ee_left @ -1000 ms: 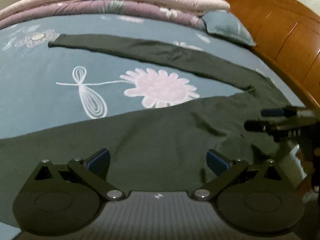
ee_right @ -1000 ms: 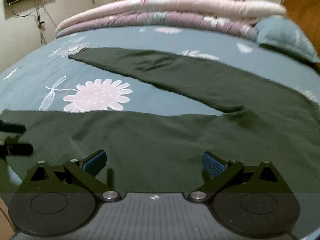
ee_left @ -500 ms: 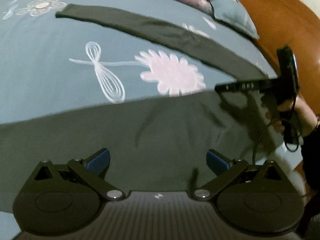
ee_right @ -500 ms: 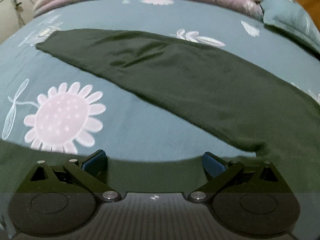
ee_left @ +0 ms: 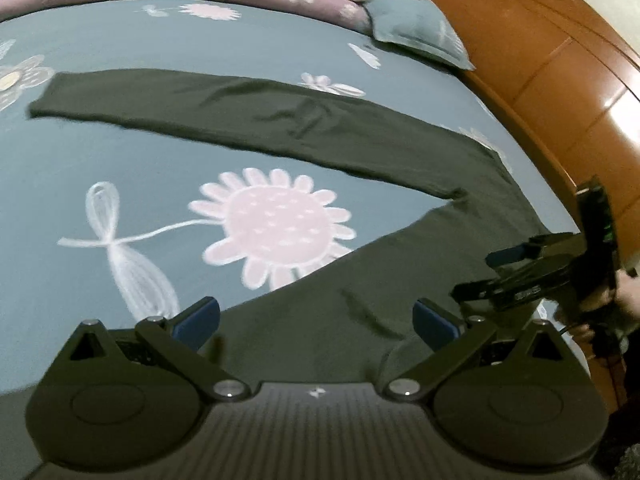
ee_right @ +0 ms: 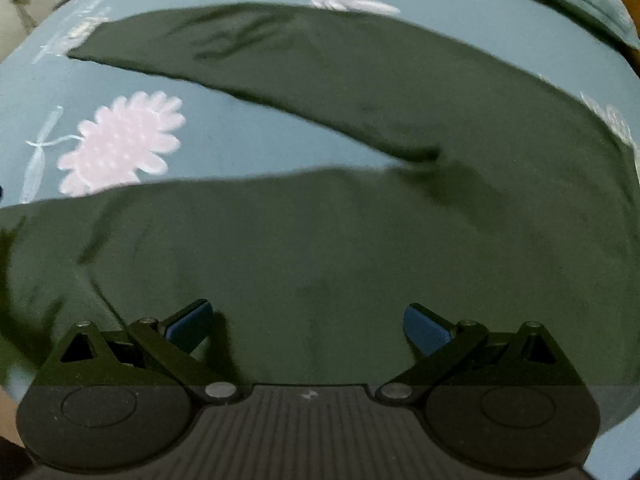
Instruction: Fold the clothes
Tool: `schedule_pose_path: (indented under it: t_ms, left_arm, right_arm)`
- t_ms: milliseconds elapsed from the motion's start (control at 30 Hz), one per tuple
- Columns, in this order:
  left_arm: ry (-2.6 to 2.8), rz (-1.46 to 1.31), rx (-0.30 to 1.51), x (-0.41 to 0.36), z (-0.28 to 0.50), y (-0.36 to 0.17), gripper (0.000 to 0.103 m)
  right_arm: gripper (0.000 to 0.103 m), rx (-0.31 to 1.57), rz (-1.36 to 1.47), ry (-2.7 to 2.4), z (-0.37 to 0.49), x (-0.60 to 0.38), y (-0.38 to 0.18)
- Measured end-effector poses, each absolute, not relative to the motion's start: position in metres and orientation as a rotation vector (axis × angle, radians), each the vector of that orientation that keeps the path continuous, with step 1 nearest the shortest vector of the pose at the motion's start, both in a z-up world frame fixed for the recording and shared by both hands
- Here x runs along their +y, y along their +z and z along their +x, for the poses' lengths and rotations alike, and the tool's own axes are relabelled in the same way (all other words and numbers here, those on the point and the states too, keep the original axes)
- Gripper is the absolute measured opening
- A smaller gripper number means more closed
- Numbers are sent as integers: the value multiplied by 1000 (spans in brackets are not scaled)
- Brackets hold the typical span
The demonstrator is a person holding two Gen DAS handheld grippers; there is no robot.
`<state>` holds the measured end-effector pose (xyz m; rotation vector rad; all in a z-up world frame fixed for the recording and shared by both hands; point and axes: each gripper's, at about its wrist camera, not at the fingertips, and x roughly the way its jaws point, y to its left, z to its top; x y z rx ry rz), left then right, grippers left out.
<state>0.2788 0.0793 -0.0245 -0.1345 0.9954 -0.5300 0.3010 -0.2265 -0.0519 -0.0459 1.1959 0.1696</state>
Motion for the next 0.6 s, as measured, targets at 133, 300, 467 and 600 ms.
schedule_pose_path:
  t_ms: [133,300,467,600]
  left_arm:
    - [-559,-107,1004,66,288,-24,102]
    - [-601,-97,1013,56,297,-23,102]
    - [-684,-90,1032,34,309,-27,102]
    - [-783,-56,1035,5,315,-26,102]
  right_arm:
    - [103,1113,-46,91,314,-229,-62]
    - [103,1083,19,30,325,-241,-54]
    - [103,1052,39,-35,287,-268,-38]
    - [103,1056,56,-120,252,-290,-37]
